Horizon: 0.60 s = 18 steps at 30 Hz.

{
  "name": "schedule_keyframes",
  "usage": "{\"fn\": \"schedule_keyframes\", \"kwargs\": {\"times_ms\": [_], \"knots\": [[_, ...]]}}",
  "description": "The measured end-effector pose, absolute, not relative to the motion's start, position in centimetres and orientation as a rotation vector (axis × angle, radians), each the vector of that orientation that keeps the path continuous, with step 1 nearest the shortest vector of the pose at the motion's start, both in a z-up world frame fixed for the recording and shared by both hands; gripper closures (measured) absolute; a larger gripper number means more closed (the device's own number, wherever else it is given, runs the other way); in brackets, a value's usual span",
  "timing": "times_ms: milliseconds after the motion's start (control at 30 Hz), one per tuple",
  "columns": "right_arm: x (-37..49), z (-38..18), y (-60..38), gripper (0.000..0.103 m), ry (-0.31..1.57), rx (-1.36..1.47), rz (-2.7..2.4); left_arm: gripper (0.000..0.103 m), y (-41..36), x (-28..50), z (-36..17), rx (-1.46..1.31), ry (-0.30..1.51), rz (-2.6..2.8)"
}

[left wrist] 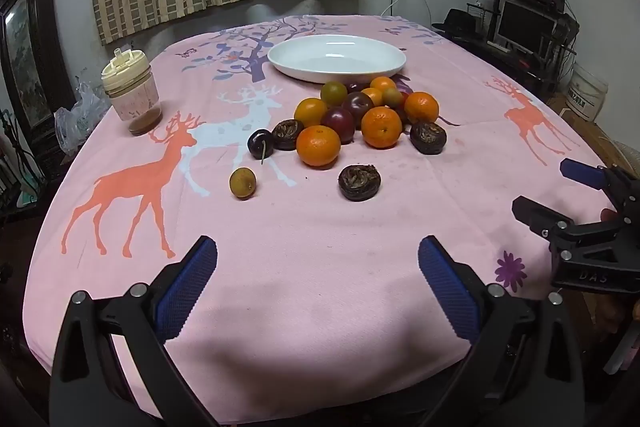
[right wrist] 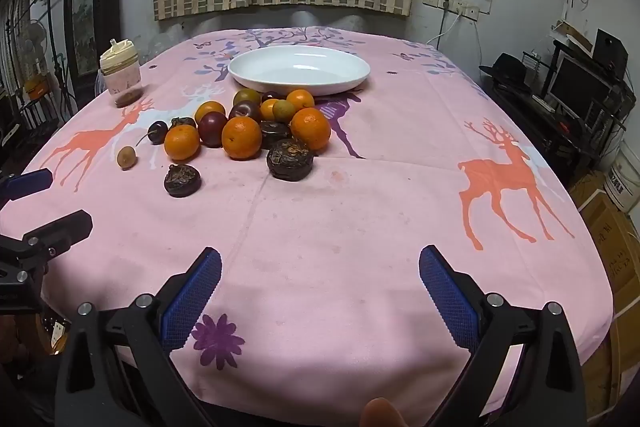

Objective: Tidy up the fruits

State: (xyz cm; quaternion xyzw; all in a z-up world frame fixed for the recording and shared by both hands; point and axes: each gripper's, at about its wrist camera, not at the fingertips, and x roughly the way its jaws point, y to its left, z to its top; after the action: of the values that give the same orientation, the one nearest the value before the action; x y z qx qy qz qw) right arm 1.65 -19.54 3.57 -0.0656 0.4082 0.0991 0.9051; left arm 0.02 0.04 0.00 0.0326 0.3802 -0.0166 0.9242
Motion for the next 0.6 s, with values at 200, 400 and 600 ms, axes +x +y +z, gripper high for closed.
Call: {"fn": "schedule_keyframes", "kwargs": {"times_ms": [200,400,600], "knots": [[1.6,3.59,-19.5,0.004,0.845,-0.134,0.207,0.004,-0.21,-0.09,0.05,0.083,0.771,-0.025],[1.84,3.62,-19.85,0.004,0.843,-0.138,0.209,0.004,0.04,0.04,-0.5,0.059,0.78,-0.029],[1.67,3.55,-19.5,0.004,0.843,-0.141,0.203,0.004,0.27,0.01,-0.27,0.06,0.783,-0.03]]}}
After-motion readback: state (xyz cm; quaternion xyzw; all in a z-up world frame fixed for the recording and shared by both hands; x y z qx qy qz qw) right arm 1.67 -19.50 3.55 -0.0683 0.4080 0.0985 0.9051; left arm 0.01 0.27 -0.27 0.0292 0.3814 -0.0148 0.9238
